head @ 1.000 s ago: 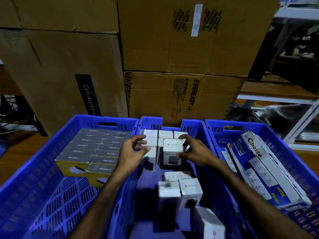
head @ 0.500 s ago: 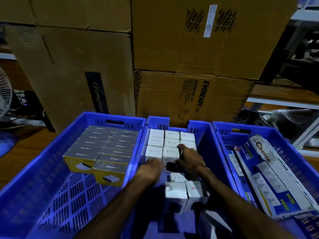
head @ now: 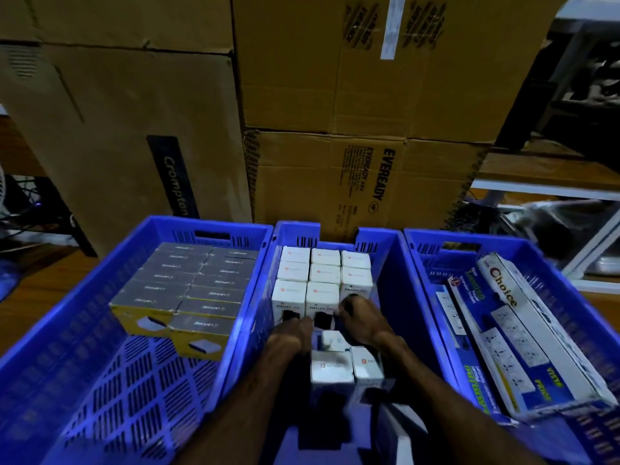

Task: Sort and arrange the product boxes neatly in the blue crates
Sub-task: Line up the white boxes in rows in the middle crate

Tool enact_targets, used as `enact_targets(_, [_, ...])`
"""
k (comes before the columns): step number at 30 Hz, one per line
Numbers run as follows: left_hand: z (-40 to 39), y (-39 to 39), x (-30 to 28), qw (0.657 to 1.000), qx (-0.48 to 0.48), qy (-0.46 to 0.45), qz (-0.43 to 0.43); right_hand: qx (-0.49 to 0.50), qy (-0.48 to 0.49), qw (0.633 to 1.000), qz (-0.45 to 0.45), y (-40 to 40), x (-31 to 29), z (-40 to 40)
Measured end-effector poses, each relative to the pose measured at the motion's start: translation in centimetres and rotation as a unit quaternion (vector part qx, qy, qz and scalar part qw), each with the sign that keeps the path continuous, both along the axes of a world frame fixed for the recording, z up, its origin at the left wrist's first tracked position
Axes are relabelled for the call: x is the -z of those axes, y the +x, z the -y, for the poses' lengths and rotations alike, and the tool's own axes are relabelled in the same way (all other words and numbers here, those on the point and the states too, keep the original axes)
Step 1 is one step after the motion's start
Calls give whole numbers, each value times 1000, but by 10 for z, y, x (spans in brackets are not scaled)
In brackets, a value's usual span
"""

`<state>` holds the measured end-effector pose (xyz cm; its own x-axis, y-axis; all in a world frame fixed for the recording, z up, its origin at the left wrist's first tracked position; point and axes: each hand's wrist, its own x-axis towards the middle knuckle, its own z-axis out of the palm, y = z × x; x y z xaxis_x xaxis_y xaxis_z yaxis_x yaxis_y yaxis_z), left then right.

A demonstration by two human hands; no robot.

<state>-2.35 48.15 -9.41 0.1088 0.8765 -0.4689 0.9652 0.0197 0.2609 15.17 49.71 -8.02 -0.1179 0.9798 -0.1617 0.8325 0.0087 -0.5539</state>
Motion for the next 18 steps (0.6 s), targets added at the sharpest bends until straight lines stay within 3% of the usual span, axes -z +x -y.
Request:
enact_targets(5, [0, 0, 3, 1000, -2, 7, 8, 31, -32, 999, 4, 0, 2, -1])
enact_targets(9, [-3, -2, 7, 1000, -8, 2, 18, 242, 10, 968, -64, 7, -8, -3])
enact_targets(11, [-4, -2, 7, 1000, -13, 0, 19, 297, 1, 947, -121, 15, -8, -11])
enact_targets(15, [-5, -2, 7, 1000, -12, -3, 16, 282, -31, 922, -264, 18, 7, -27])
enact_targets(18, [-5, -4, 7, 1000, -14, -2, 14, 213, -20, 928, -306, 14, 22, -35])
